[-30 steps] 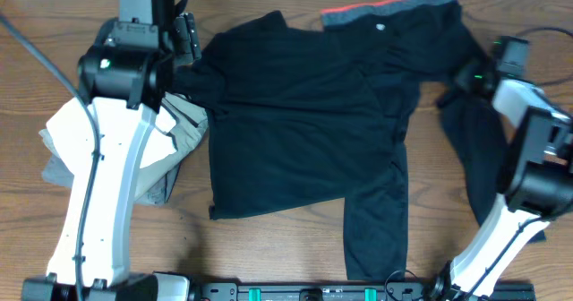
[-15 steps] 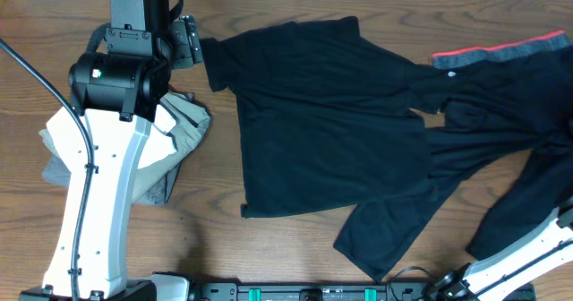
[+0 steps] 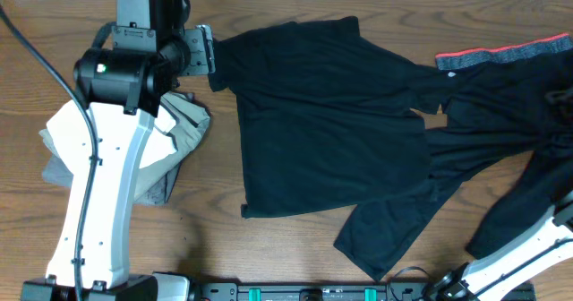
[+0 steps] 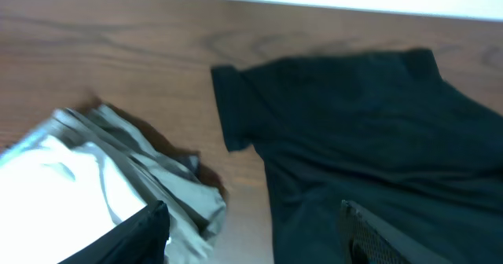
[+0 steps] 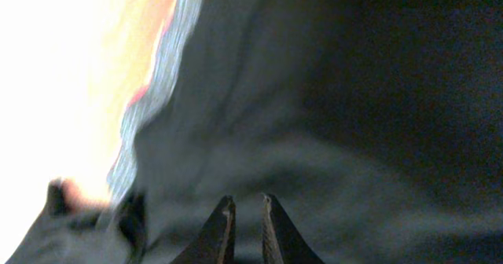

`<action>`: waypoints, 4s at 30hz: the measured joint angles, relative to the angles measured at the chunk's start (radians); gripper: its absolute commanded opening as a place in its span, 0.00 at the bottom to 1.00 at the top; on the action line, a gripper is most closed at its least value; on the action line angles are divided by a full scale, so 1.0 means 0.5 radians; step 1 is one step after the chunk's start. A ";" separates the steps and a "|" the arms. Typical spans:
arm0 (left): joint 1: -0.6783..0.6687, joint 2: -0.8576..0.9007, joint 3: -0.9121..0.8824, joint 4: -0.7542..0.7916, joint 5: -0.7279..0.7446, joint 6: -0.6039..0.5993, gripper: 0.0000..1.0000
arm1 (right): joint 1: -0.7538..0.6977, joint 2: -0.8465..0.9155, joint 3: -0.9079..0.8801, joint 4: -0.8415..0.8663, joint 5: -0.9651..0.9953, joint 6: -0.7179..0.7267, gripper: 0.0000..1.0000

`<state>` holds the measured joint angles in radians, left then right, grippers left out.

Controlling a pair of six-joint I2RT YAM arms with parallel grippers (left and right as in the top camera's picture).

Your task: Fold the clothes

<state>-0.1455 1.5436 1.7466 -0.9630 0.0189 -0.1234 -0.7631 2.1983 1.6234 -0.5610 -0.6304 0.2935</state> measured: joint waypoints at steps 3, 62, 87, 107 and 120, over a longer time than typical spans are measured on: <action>0.000 0.030 0.000 -0.035 0.034 0.000 0.70 | 0.167 0.000 0.002 -0.327 0.021 -0.002 0.12; 0.000 0.047 0.000 -0.067 0.069 0.055 0.71 | 0.284 -0.051 0.753 -1.525 0.494 -0.462 0.25; 0.000 0.047 0.000 -0.101 0.070 0.055 0.72 | 1.110 -0.505 -0.784 -1.071 0.881 -0.474 0.35; 0.000 0.047 0.000 -0.117 0.070 0.055 0.72 | 0.544 -0.966 -1.444 -0.220 1.228 0.566 0.01; -0.092 0.134 -0.038 -0.213 0.411 0.066 0.72 | 0.217 -0.830 -1.241 -0.294 1.221 0.257 0.06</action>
<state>-0.1913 1.6104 1.7275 -1.0695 0.2245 -0.0902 -0.6548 1.7832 1.0027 -0.7078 -0.0196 0.4221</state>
